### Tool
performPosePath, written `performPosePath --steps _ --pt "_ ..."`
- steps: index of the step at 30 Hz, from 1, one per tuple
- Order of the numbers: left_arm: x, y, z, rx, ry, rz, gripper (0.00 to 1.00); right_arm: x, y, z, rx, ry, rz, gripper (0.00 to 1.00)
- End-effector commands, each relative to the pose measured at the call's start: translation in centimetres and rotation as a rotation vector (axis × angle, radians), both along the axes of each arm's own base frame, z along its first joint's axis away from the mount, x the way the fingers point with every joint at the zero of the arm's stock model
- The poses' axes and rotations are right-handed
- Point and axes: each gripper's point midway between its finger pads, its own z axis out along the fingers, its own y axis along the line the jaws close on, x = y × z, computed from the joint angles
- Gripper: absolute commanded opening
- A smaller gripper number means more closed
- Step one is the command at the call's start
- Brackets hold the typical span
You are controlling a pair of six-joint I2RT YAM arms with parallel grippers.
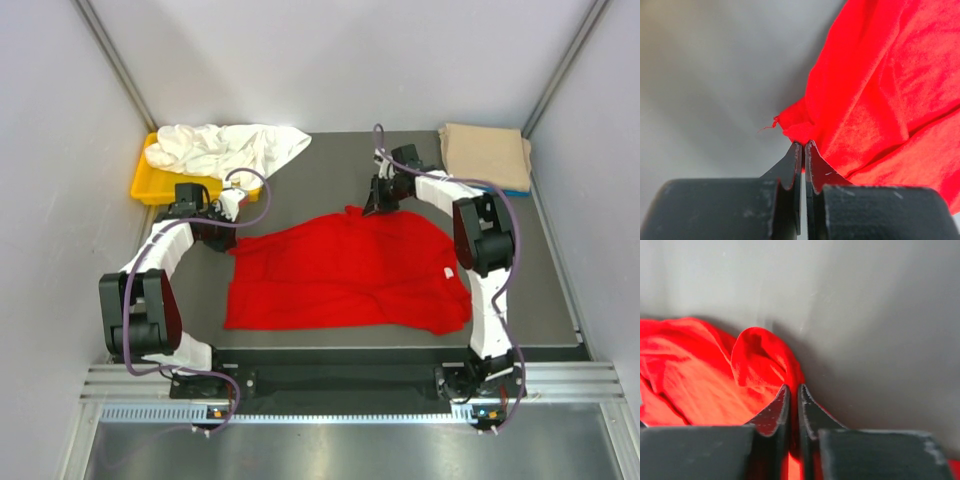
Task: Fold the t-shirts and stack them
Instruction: Fold the tshirt
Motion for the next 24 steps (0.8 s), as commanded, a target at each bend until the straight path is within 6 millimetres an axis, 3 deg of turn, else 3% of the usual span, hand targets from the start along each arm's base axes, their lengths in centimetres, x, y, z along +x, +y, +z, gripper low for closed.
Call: performPosePath --steps 1,6,9,12,14,15,16,18,19,20,23,24 --pt "0.8 0.2 1.3 0.014 -0.058 -0.018 0.0 1.2 0.0 3.1 0.061 -0.086 -0.032 0.0" --pt "1.8 0.4 2.4 0.015 -0.109 -0.001 0.0 1.1 -0.8 6.5 0.035 -0.177 -0.068 0.0" --pt "2.3 0.0 3.0 -0.006 -0.144 0.0 0.0 -0.5 -1.8 8.2 -0.026 -0.24 -0.095 0.0" --pt "1.2 -1.2 2.8 -0.062 -0.111 -0.054 0.0 -3.7 -2.9 8.5 -0.071 -0.265 -0.132 0.0" --pt "-0.7 -1.4 1.4 -0.053 -0.059 -0.097 0.0 -7.2 -3.3 7.7 -0.103 -0.271 -0.14 0.0" --pt "-1.4 -1.2 1.0 -0.034 -0.046 -0.107 0.0 -9.4 -4.3 5.2 -0.154 -0.224 -0.163 0.02" --pt "-2.8 -1.1 0.0 -0.013 -0.022 -0.139 0.0 -10.9 -3.6 6.1 -0.133 -0.245 -0.167 0.06" --pt "-4.4 -0.9 -0.5 0.011 0.002 -0.182 0.01 -13.3 -3.6 4.8 -0.132 -0.222 -0.176 0.12" --pt "-5.1 -1.0 -0.4 0.027 -0.013 -0.249 0.06 -15.5 -4.0 3.7 -0.137 -0.207 -0.178 0.19" --pt "-7.3 -1.3 -0.6 0.014 0.052 -0.289 0.13 -16.5 -4.0 3.3 -0.132 -0.198 -0.182 0.2" --pt "-9.3 -1.2 0.6 0.026 0.054 -0.42 0.3 -20.6 -3.5 2.0 -0.114 -0.16 -0.17 0.34" --pt "-11.3 -1.3 0.8 0.013 0.121 -0.452 0.41 -21.6 -3.3 1.8 -0.108 -0.14 -0.17 0.36"
